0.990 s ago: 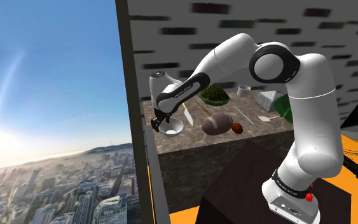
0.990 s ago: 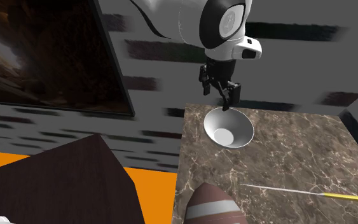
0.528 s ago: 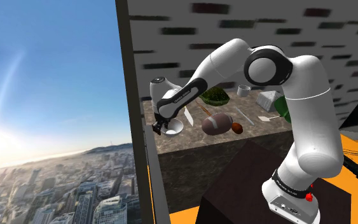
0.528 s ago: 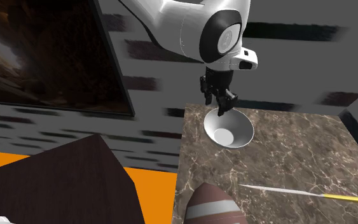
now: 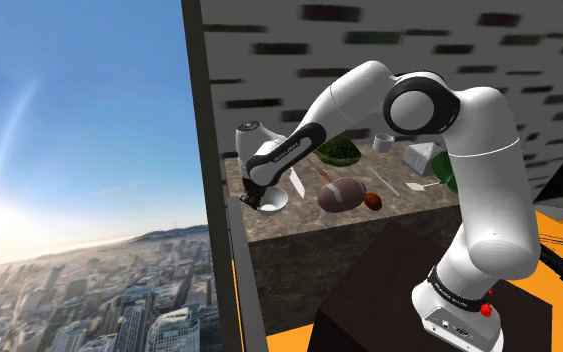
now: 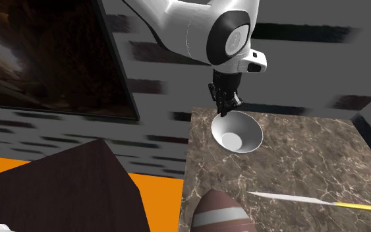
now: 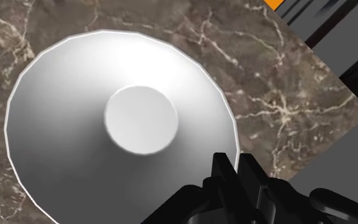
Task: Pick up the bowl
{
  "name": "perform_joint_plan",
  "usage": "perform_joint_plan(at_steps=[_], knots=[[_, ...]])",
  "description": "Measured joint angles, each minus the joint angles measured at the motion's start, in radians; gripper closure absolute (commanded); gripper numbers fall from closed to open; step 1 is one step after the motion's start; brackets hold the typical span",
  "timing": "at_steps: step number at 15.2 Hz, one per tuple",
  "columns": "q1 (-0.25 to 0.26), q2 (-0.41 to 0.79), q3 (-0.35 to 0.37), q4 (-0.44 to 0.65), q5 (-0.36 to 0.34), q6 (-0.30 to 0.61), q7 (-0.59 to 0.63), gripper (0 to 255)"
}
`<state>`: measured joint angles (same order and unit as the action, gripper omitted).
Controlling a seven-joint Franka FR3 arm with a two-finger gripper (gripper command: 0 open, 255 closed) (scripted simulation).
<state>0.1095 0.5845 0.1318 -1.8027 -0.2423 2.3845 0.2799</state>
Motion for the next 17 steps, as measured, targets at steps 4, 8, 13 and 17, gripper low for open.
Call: perform_joint_plan(at_steps=[4,8,13,17], knots=[[-0.003,-0.017,0.003,0.004,0.005,-0.022,-0.006,255],[-0.006,-0.057,0.010,0.000,0.015,-0.057,-0.013,255],[-0.011,-0.093,0.016,0.014,0.027,-0.107,-0.026,255],[-0.014,-0.123,0.021,0.021,0.036,-0.143,-0.034,255]])
